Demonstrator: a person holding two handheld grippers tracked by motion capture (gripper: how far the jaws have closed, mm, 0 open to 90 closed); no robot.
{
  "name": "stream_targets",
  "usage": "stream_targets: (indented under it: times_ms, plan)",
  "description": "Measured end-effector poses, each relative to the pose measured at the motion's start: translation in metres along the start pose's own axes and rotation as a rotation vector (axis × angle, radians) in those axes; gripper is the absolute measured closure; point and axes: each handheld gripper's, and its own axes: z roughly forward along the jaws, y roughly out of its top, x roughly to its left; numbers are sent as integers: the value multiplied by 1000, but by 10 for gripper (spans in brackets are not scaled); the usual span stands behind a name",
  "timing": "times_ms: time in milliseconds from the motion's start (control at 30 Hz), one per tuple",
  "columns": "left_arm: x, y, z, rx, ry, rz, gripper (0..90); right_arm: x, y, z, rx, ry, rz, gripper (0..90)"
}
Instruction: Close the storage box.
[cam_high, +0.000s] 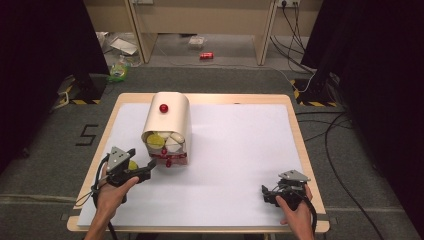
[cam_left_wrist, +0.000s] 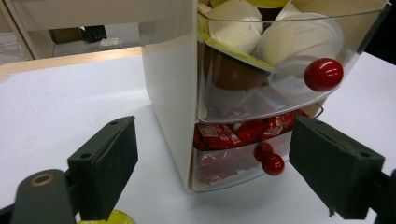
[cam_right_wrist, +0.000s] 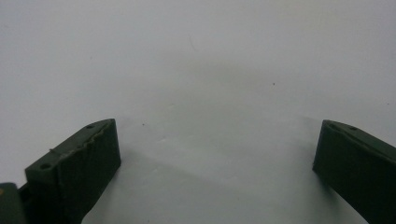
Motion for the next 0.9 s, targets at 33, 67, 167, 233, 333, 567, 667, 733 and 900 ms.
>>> stream_targets:
  times_ms: [33,67,167,233,333,567,667,733,900]
  plan:
    - [0,0,0,1,-2,1,149,0,0,0,0,0,0,9]
    - [0,0,0,1,-2,1,149,0,0,0,0,0,0,9]
    - [-1,-2,-2,4,-10,-2,149,0,0,0,0,-1,0,10]
    - [-1,-2,-3,4,-11,-1,149,0,0,0,-1,-2,0,10]
    - [-3,-4,-5,5,-18,-1,149,0,0,0,-2,-1,0,10]
    - [-8,-9,-7,16,-34,7,149,0,0,0,0,0,-1,9]
    - [-9,-10,-8,17,-38,9,149,0,0,0,1,-1,0,9]
    - [-11,-11,-9,19,-43,11,149,0,0,0,0,0,0,9]
    - [-15,-13,-12,25,-56,19,149,0,0,0,1,1,1,9]
